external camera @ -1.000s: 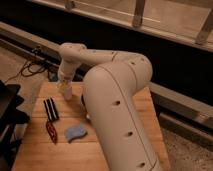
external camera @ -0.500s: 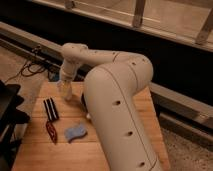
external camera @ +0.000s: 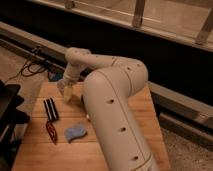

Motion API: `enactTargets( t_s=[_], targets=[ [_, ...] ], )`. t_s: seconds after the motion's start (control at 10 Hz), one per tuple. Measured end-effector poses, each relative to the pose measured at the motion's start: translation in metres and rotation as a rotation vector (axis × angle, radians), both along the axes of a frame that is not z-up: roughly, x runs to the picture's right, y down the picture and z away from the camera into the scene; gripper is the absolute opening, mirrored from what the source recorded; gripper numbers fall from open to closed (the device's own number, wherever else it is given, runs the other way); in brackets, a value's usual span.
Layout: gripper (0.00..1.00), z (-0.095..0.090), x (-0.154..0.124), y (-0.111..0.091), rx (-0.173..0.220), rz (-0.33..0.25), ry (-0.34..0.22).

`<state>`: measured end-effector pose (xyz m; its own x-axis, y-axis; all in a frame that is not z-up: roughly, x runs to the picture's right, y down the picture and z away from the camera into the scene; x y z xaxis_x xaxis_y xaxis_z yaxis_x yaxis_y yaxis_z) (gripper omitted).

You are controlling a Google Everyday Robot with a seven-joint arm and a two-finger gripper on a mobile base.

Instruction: Pick up the ceramic cup

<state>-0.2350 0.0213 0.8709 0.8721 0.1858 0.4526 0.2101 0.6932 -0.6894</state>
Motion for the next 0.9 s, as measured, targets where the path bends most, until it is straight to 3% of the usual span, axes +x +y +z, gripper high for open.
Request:
enactTargets(
  t_s=[0.3,0.4,0.6,0.9],
  targets=[
    [0.79,0.024,-0.004,0.024,-0.113,-0.036,0.002],
    [0.74,0.028,-0.006,0.028,-0.143,-0.052,-0.004],
    [0.53,0.025,-0.002,0.024,-0.133,-0.051,-0.012],
    [0.22,-0.003,-0.004,-0.001,-0.136,-0.050,-0.037]
  ],
)
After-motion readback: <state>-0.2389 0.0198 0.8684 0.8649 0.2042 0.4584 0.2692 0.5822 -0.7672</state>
